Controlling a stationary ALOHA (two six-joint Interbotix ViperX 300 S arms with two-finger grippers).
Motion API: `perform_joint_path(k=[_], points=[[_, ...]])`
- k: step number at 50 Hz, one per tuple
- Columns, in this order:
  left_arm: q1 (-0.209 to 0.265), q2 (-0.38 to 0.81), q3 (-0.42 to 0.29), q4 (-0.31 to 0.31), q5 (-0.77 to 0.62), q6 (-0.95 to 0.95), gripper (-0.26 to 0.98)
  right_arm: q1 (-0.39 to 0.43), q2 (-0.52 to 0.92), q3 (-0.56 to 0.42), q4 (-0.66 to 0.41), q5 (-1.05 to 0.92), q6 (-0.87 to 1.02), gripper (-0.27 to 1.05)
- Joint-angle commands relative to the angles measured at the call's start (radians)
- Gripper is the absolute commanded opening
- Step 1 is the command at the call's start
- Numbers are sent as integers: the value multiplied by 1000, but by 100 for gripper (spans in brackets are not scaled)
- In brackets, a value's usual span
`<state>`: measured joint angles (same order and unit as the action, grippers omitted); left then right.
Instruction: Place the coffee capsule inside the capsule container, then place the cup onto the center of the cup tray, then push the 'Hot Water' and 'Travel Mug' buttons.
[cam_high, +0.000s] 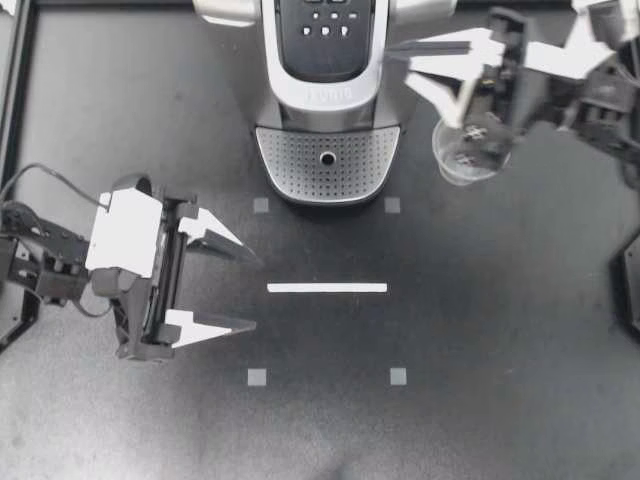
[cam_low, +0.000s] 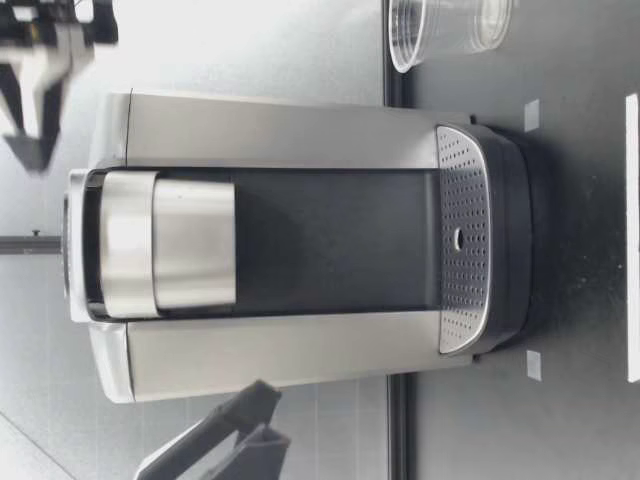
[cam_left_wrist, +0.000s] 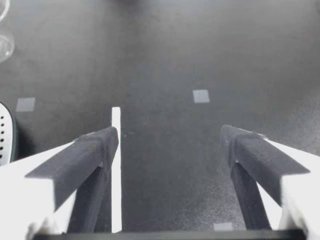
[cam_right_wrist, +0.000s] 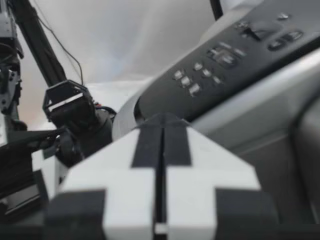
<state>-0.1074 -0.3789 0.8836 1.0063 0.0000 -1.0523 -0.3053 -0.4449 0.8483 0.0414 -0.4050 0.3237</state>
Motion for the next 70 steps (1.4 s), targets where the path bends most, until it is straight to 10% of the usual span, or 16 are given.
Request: perform_joint_path(k=[1, 37, 58, 70], points=[[0, -6, -8, 0, -6, 3, 75, -6, -67, 31, 46, 48, 5, 6], [0, 17, 8, 0, -9, 6, 75, -259, -193, 362, 206, 497, 179, 9], [0, 18, 20, 2, -9, 8, 75, -318, -126, 382, 206, 480, 230, 58], [0, 18, 21, 2, -9, 8, 75, -318, -49, 364, 206, 476, 235, 58]])
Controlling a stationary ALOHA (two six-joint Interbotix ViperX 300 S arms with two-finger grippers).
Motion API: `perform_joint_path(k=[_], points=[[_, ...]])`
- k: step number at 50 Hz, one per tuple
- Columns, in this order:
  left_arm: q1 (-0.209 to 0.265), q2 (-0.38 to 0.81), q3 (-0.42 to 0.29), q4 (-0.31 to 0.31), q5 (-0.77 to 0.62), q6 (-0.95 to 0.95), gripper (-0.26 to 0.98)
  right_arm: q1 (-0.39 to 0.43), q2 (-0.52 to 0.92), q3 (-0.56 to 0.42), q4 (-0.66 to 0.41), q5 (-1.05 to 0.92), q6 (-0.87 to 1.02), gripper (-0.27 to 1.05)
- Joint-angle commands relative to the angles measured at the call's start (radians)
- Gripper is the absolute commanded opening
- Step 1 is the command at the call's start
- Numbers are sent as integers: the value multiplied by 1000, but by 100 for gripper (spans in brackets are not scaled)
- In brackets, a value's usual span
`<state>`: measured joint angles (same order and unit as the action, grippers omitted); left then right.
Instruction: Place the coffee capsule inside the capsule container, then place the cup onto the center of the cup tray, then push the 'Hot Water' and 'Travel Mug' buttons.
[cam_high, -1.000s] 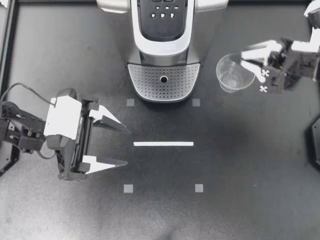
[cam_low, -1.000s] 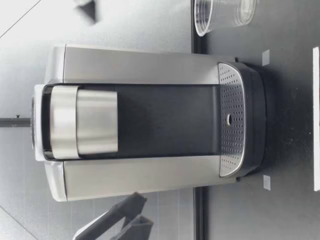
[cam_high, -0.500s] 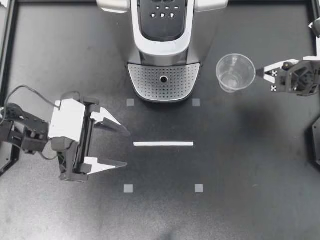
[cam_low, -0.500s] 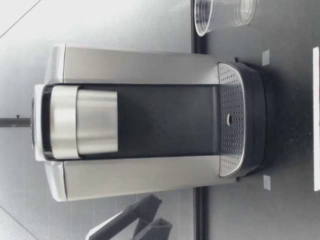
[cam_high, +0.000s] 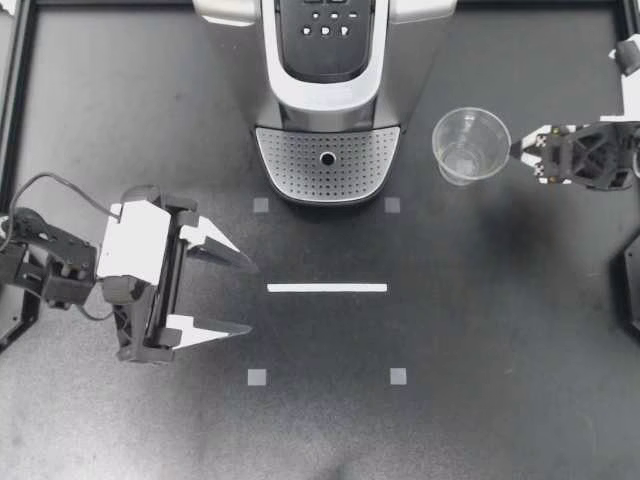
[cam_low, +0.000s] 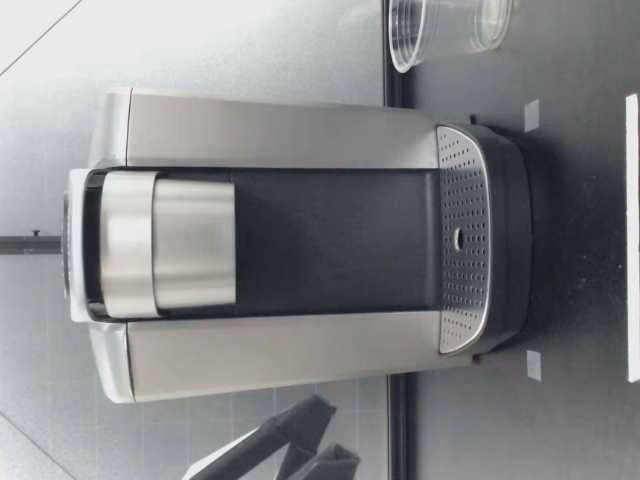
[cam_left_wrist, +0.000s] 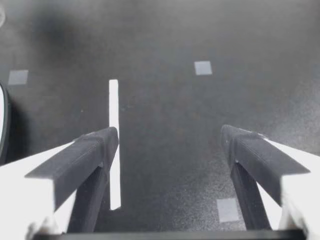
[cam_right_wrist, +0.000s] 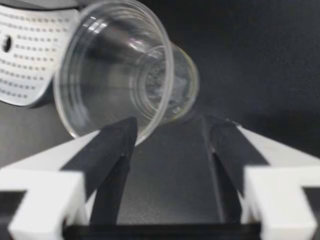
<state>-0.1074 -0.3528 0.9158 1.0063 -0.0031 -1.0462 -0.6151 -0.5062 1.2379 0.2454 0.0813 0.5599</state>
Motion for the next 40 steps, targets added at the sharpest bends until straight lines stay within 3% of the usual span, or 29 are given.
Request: perform_joint_path(k=[1, 27, 40], points=[[0, -8, -11, 2, -6, 2, 75, -8, 17, -28, 2, -9, -2, 58], [-2, -8, -6, 2, -2, 2, 75, -8, 127, -89, 0, -9, -5, 56], [0, -8, 2, 2, 0, 2, 75, -6, 129, -110, 0, 2, -5, 27]])
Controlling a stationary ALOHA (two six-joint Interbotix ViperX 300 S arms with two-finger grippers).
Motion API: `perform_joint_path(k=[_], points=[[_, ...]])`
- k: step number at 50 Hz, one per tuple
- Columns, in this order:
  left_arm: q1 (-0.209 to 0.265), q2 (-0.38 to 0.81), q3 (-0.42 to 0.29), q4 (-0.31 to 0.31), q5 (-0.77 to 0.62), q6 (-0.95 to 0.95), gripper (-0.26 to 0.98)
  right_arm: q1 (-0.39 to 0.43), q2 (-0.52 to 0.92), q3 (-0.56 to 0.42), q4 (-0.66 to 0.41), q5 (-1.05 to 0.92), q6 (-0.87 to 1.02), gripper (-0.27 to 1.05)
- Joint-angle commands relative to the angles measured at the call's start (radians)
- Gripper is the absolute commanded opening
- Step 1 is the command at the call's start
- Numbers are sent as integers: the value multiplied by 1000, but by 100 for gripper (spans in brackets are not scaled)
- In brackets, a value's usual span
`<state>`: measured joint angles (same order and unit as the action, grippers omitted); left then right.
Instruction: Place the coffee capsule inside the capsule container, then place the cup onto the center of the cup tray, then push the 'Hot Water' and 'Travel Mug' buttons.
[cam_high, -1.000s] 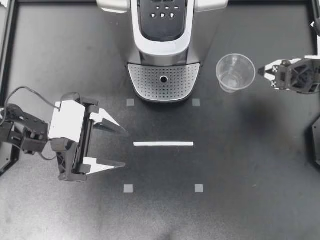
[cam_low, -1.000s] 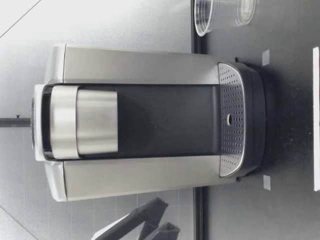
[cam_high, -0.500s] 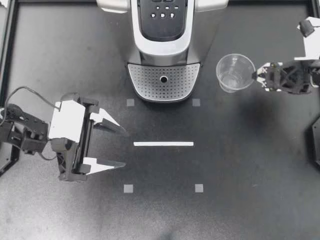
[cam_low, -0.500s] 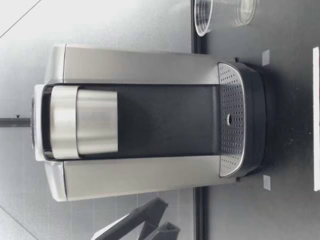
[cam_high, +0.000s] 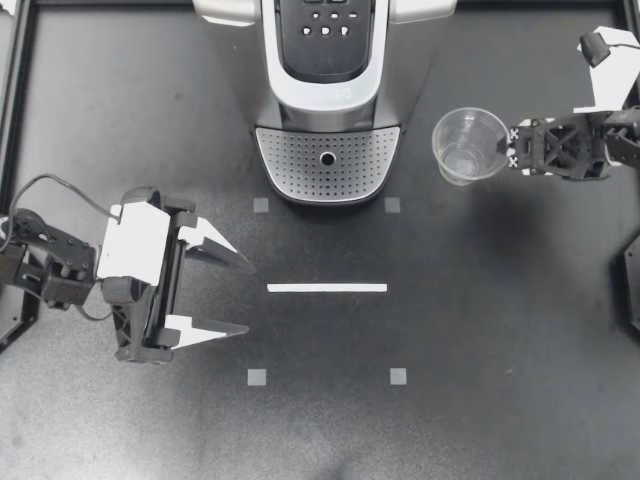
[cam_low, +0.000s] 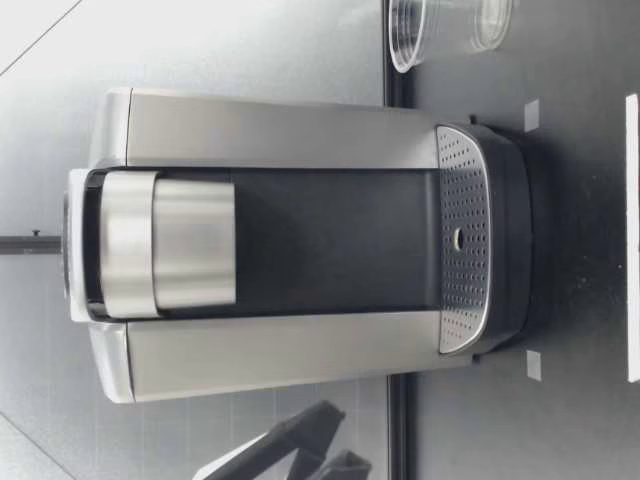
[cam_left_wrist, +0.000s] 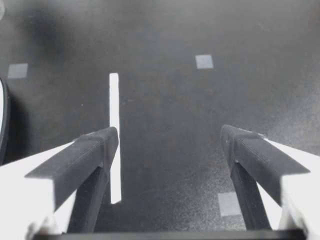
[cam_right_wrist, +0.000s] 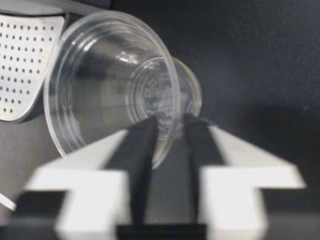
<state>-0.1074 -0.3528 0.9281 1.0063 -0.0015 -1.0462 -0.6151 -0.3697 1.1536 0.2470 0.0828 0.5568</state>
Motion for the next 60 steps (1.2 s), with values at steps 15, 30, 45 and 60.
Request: perform_joint_path(k=[15, 30, 45, 60], points=[[0, -8, -8, 2, -2, 2, 75, 46, -58, -34, 14, 23, 18, 5], [0, -8, -3, 2, -2, 2, 75, 183, -54, -89, 28, -66, 164, 5], [-2, -8, 0, 2, -3, 2, 75, 247, 101, -209, 23, -164, 207, 5], [0, -9, 5, 2, -5, 2, 75, 249, 247, -318, 3, -187, 206, 5]])
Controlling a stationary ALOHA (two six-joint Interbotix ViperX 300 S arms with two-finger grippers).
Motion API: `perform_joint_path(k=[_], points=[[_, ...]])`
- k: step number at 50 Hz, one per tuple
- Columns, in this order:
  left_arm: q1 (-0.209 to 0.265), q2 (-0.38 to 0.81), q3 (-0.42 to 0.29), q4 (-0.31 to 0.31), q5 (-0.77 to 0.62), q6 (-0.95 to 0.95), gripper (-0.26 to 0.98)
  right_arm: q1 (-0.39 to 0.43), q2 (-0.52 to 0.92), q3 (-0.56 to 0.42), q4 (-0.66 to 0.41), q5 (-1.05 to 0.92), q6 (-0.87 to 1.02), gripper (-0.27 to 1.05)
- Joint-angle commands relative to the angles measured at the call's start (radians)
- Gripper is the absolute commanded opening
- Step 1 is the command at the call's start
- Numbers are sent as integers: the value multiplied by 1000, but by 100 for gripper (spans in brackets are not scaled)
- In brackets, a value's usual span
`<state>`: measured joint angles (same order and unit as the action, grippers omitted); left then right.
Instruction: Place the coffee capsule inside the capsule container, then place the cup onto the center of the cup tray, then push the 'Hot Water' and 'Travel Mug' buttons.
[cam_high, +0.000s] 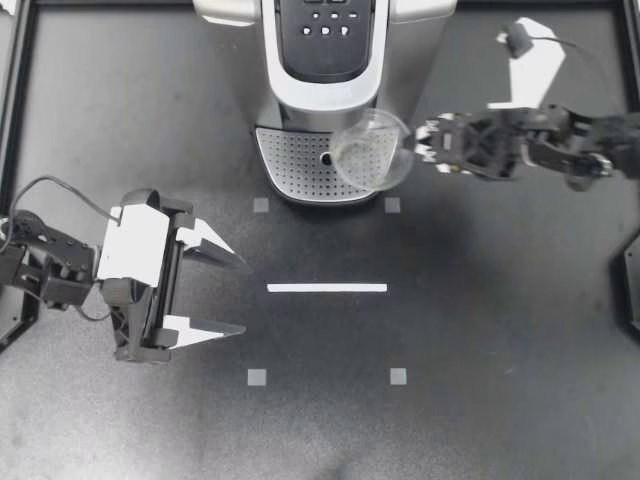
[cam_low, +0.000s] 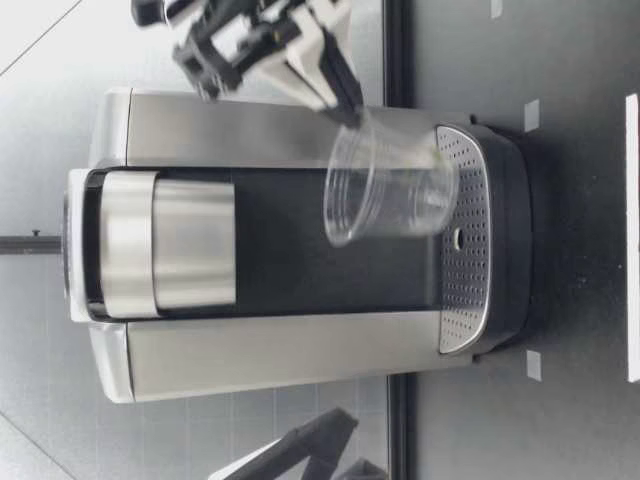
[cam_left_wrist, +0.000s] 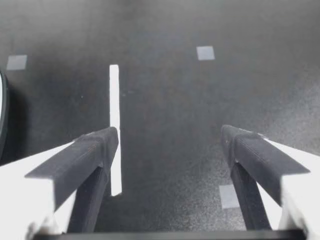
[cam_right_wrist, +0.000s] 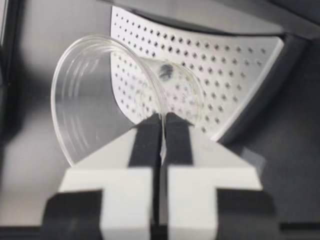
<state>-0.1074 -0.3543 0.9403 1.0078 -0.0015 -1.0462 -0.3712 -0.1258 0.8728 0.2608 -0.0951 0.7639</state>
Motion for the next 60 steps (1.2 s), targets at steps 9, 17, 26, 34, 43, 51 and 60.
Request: perform_joint_path(k=[9, 17, 26, 34, 43, 51, 60], points=[[0, -14, -5, 0, -5, 2, 75, 3, 29, -55, -15, -21, -2, 5], [0, -23, 3, 0, -6, 2, 75, 3, 48, -61, -15, -29, 0, 5], [0, -28, 3, 0, -6, 2, 75, 3, 63, -77, -15, -40, 0, 5], [0, -29, 3, 0, -6, 2, 75, 5, 78, -86, -15, -40, 0, 5], [0, -29, 3, 0, -8, 2, 75, 5, 80, -92, -15, -37, 0, 8], [0, -29, 3, 0, -8, 0, 75, 3, 80, -100, -15, -38, 0, 16], [-2, -29, 2, 0, -8, 0, 75, 5, 81, -103, -15, -37, 0, 34]])
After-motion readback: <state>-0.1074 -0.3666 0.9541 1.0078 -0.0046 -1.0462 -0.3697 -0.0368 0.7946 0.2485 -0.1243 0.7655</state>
